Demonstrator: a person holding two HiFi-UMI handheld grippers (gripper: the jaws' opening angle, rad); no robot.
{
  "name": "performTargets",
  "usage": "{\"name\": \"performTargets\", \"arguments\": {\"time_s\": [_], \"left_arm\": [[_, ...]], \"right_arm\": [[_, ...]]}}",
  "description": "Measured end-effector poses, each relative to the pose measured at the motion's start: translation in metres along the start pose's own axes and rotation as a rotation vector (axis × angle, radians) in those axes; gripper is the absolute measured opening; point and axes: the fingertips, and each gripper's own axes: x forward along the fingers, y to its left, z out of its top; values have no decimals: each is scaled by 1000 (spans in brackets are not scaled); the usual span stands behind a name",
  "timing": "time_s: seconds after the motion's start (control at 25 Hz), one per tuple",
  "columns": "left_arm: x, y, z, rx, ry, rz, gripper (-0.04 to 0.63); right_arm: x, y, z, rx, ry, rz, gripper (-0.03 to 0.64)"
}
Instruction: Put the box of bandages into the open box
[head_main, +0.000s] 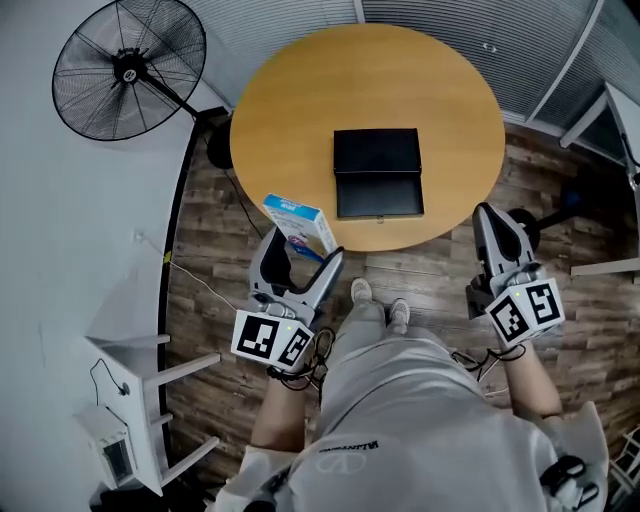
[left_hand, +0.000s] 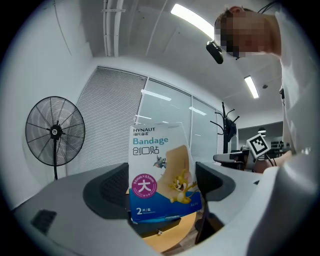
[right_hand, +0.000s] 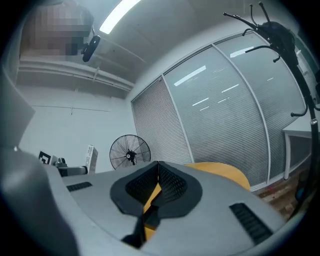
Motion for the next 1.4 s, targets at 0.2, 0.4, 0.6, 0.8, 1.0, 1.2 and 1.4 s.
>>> {"name": "performTargets", "arguments": {"time_s": [0.2,0.4,0.6,0.8,1.0,1.2,1.4], "left_arm": [[20,12,-12,34,57,-43,422],[44,32,-30,72,119,-112,422],[75,44,-60,130,203,-227,422],[105,50,-94,228,282,-385,422],[123,50,-132,340,401,-527,422],[135,41,-163,390,464,-621,422],[145,37,-194,426,529,-661,422]], "right_arm": [[24,-4,-5,2,18,-10,17],[53,-2,-10,-8,30,-42,17],[88,-6,-16,-30,54,-94,17],[118,-8,-32,-86,107,-142,17],[133,-11,-54,-105,167,-197,17],[144,-19,-79,-97,220,-220,17],[160,-26,-109,-112,286,-208,17]]}}
